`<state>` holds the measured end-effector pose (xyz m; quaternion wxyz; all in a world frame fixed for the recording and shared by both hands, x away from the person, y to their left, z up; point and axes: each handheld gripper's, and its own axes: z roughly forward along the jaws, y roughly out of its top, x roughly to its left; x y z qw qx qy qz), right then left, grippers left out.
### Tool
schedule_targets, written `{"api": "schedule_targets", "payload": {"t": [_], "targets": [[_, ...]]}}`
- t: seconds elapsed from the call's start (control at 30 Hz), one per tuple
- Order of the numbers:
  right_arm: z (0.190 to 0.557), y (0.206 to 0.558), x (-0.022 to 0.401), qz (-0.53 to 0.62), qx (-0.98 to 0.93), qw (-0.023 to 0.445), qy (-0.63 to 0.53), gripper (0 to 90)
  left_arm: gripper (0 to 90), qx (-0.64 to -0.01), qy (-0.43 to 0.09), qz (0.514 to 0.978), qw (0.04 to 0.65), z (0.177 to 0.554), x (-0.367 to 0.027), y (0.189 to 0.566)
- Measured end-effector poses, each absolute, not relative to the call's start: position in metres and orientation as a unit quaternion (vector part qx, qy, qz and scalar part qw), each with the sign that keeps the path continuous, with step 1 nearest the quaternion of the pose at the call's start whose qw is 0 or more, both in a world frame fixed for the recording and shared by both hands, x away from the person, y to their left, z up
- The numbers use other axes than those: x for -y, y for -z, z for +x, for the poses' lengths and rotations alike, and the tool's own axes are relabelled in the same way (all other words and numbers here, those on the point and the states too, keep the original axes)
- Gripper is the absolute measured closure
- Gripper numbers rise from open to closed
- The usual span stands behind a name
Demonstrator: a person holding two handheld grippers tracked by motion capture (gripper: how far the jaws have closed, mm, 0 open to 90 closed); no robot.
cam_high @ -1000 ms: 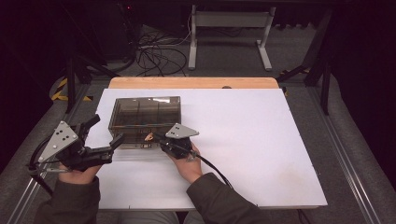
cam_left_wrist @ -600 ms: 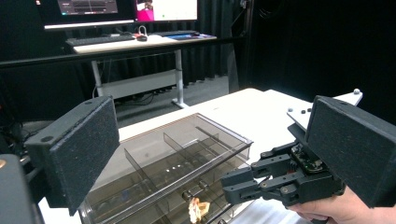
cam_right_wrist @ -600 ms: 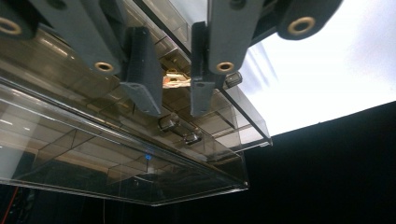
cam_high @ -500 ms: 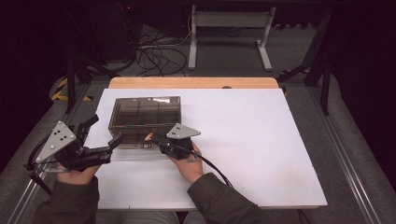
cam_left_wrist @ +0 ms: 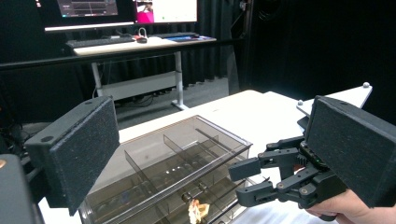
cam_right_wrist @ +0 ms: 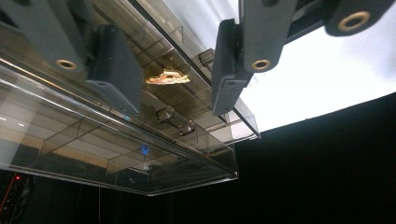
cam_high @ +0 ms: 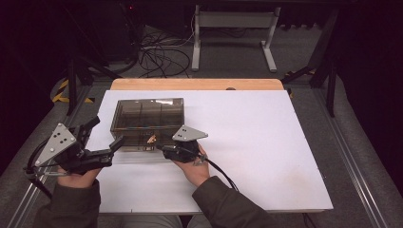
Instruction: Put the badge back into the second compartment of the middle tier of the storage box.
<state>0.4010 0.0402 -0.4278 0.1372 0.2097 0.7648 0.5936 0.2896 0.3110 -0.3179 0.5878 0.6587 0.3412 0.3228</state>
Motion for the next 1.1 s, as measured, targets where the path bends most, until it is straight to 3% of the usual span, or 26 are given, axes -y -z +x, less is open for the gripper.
{"api": "schedule_targets", "payload": {"t": [1.1], "targets": [[0.398,0.398,0.037,0.250,-0.727,0.146,-0.623,27.1,3.6,-0.338,-0.323,0.661,0.587,0.288,-0.308,0.317]]}}
